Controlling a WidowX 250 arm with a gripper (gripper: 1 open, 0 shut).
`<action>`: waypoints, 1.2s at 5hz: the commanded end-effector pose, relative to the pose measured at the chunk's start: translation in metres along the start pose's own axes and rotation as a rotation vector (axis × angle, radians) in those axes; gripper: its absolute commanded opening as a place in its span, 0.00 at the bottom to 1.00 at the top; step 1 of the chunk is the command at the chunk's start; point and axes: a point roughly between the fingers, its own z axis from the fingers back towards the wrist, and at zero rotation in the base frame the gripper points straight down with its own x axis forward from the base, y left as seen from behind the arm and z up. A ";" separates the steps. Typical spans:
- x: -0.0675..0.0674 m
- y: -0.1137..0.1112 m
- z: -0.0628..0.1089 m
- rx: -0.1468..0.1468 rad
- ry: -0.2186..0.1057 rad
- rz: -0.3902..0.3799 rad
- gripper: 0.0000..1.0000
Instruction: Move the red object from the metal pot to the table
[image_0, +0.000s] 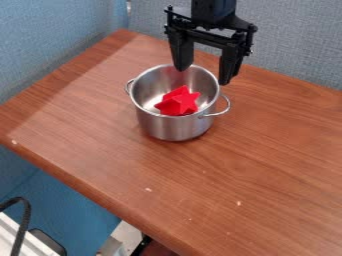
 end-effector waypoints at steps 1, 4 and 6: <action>0.003 -0.006 0.008 0.002 0.018 -0.032 1.00; 0.003 0.011 0.007 0.072 0.057 -0.091 1.00; -0.006 0.031 -0.013 0.133 0.066 -0.202 1.00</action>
